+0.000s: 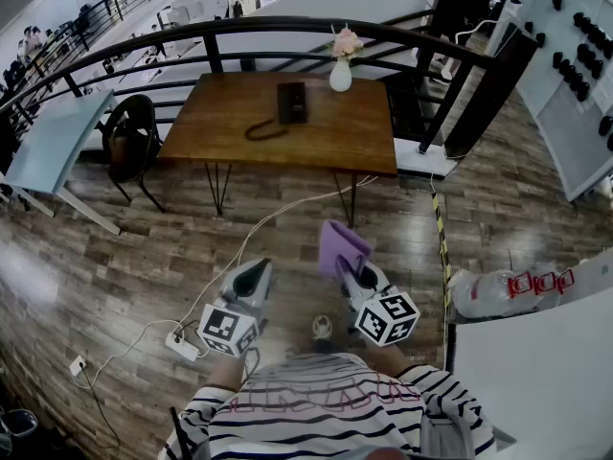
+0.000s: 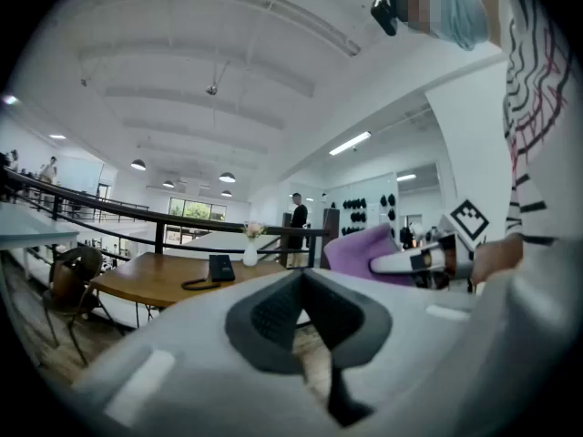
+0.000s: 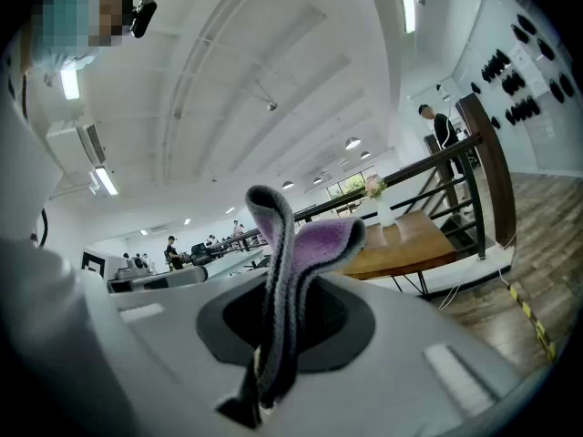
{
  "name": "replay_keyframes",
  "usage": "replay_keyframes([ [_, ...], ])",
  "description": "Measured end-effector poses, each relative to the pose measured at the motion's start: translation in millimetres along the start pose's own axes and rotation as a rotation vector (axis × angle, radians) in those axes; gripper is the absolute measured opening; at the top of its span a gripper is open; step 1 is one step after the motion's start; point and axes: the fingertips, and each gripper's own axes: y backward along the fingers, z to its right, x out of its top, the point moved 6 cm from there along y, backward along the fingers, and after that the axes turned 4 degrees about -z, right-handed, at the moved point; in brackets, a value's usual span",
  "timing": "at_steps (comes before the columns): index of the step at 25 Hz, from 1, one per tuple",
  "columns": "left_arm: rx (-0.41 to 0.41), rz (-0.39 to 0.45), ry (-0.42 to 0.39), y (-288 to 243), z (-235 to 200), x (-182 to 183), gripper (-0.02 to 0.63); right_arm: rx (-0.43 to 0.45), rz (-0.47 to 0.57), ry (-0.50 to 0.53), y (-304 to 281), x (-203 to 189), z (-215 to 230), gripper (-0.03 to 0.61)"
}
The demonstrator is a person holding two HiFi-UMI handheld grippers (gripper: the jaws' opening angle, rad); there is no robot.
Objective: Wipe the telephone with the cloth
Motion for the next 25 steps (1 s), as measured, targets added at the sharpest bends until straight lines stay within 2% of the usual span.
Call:
replay_keyframes([
  [15, 0.064, 0.017, 0.015, -87.2, -14.5, 4.9, 0.002, 0.046, -0.028, 0.005, -40.8, 35.6, 88.5, 0.037],
  [25, 0.090, 0.000, 0.033, -118.4, -26.1, 7.7, 0.002, 0.076, -0.058, -0.020, -69.4, 46.9, 119.6, 0.037],
])
